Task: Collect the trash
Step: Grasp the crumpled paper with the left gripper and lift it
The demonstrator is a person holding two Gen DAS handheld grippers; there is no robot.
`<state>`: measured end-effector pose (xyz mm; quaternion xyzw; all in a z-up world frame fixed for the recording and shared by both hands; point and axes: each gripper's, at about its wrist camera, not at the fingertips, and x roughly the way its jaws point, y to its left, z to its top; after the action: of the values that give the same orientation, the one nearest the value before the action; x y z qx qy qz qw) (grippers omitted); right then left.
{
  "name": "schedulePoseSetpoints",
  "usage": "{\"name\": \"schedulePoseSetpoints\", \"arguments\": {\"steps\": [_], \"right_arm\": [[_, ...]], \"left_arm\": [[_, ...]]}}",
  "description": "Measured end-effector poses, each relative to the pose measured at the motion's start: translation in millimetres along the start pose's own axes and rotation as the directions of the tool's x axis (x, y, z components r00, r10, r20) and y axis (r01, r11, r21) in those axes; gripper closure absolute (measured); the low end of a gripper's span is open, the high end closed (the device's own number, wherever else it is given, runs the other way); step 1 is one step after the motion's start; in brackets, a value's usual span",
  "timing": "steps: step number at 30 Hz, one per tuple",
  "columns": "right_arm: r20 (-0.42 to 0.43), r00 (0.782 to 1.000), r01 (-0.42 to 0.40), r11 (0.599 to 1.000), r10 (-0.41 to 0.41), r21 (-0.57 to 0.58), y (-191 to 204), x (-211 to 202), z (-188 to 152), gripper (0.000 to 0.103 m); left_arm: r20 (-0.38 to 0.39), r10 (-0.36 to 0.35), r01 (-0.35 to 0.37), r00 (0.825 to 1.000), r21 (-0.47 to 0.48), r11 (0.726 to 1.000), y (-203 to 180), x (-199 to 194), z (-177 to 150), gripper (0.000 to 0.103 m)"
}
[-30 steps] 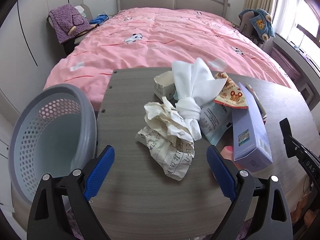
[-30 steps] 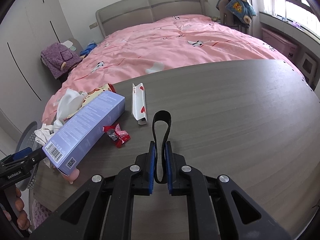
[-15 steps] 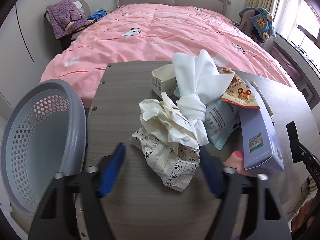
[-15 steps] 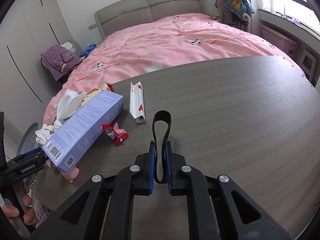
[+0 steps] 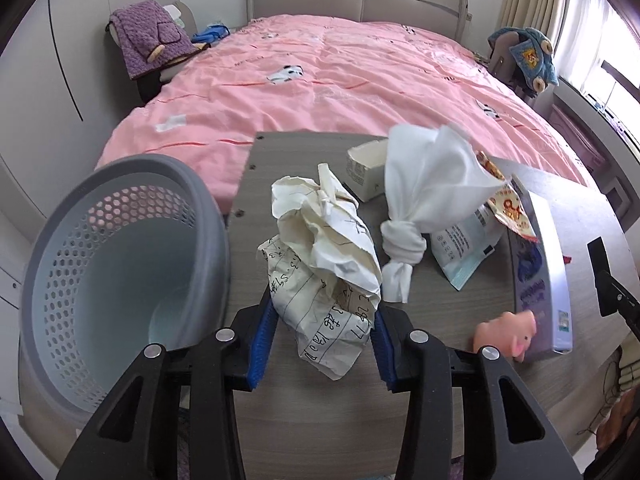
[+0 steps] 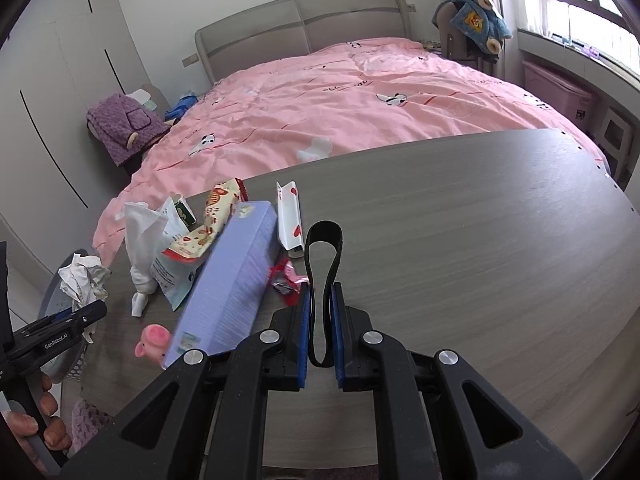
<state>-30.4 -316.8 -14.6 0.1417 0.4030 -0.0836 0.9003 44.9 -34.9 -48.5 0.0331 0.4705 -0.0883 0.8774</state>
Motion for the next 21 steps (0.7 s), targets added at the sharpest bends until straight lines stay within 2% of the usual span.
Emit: {"name": "schedulePoseSetpoints", "arguments": {"steps": [11,16,21], "right_arm": [[0.028,0.999,-0.035,0.996,0.038,-0.076,45,-21,4,0.092],[0.031,0.995,-0.088,0.987,0.093,-0.132,80,-28,6,0.092],[0.008,0.986,-0.161,0.969,0.165,-0.188,122,-23,7,0.092]], "left_arm": [[0.093,0.021,-0.018,0.995,-0.023,1.0,25,-41,-3,0.061],[0.128,0.044,-0.039,0.991,-0.042,0.998,44,-56,-6,0.061],[0.126,0.078,-0.068,0.989,-0.084,0.994,73,-57,-11,0.061]]}}
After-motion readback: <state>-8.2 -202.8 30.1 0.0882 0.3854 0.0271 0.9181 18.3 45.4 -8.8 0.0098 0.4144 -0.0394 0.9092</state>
